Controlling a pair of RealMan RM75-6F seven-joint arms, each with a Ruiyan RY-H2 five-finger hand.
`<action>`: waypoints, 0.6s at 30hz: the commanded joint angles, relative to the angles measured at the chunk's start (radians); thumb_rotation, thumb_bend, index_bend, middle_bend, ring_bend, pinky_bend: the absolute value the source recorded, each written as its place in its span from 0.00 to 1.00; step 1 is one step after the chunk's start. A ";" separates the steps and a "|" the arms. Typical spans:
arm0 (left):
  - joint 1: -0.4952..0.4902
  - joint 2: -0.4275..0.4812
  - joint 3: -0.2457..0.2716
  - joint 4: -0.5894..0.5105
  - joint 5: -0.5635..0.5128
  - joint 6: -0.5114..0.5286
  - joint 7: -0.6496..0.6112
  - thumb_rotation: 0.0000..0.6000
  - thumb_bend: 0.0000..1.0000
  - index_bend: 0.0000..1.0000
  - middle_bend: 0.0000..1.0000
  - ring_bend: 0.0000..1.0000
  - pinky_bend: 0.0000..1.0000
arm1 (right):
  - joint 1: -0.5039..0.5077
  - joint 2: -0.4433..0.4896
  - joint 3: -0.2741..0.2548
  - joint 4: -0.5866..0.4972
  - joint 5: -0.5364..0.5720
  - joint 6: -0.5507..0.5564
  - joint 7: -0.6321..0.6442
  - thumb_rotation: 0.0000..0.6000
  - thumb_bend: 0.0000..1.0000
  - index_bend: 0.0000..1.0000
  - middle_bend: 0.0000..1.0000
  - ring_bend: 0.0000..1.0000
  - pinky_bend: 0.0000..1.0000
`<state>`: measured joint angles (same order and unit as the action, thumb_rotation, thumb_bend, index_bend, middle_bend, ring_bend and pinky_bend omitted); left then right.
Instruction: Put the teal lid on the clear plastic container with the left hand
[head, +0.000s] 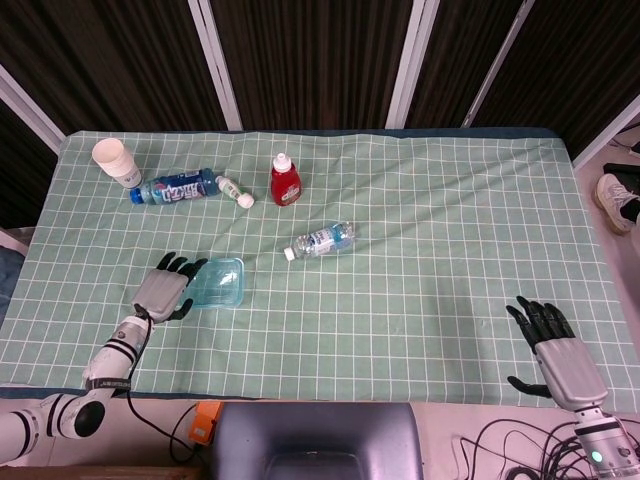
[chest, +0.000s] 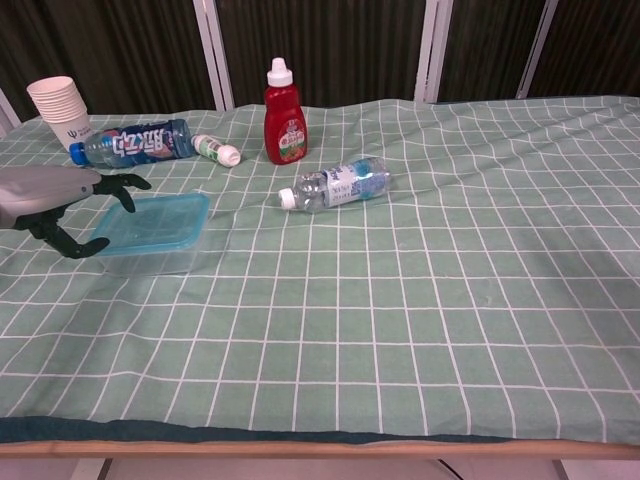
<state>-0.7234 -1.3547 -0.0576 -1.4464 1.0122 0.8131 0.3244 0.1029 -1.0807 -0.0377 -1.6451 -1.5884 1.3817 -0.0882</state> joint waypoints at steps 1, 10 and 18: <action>0.008 0.005 -0.013 -0.010 0.043 0.050 -0.010 1.00 0.30 0.00 0.23 0.10 0.01 | -0.001 0.001 0.001 0.000 0.000 0.002 0.002 1.00 0.19 0.00 0.00 0.00 0.00; 0.092 0.089 -0.029 -0.150 0.311 0.354 -0.072 1.00 0.30 0.00 0.01 0.00 0.00 | -0.002 0.004 -0.002 0.001 -0.005 0.006 0.004 1.00 0.19 0.00 0.00 0.00 0.00; 0.399 0.155 0.198 -0.242 0.547 0.695 -0.129 1.00 0.30 0.00 0.00 0.00 0.00 | 0.001 -0.005 -0.006 -0.003 -0.003 -0.009 -0.022 1.00 0.19 0.00 0.00 0.00 0.00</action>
<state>-0.4802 -1.2333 0.0222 -1.6543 1.4454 1.3642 0.2349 0.1026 -1.0833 -0.0435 -1.6466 -1.5930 1.3748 -0.1061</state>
